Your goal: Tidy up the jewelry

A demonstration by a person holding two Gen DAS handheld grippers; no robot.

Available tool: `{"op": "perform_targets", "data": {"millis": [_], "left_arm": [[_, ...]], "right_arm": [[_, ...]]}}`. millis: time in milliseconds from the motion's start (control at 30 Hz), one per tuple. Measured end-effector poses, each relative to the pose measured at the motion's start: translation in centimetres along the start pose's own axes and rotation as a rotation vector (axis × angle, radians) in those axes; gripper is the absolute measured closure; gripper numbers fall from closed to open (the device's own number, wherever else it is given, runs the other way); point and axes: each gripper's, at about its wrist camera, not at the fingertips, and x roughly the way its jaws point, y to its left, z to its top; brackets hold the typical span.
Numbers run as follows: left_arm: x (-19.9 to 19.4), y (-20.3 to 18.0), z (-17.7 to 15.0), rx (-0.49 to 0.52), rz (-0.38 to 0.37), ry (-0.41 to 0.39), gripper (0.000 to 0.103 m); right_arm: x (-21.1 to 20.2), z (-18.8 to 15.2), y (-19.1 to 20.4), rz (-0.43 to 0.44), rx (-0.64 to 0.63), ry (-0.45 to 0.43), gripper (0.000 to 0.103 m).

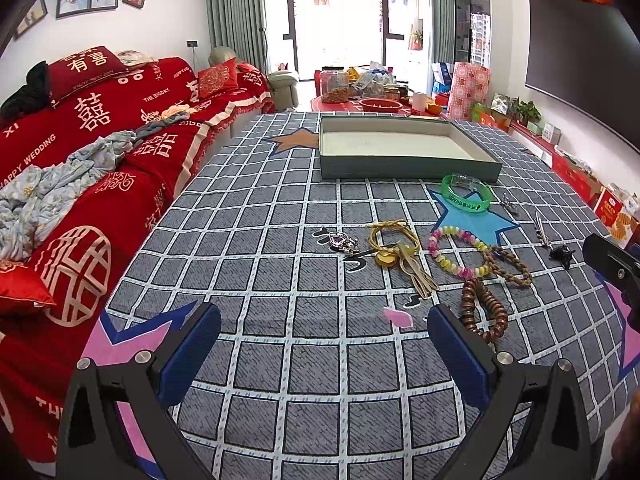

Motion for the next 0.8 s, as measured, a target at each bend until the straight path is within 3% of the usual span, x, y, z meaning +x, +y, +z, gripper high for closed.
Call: {"op": "perform_targets", "data": {"millis": [400, 633, 800], "left_arm": [[0.7, 0.0, 0.1, 0.003, -0.016, 0.036, 0.000], [3.4, 1.7, 1.3, -0.026, -0.045, 0.138, 0.000], [5.6, 2.8, 3.0, -0.015, -0.036, 0.198, 0.000]], "right_arm": [[0.6, -0.3, -0.7, 0.036, 0.054, 0.033, 0.000], [3.0, -0.1, -3.2, 0.086, 0.132, 0.126, 0.000], [4.8, 1.0, -4.8, 0.084, 0.141, 0.254, 0.000]]}}
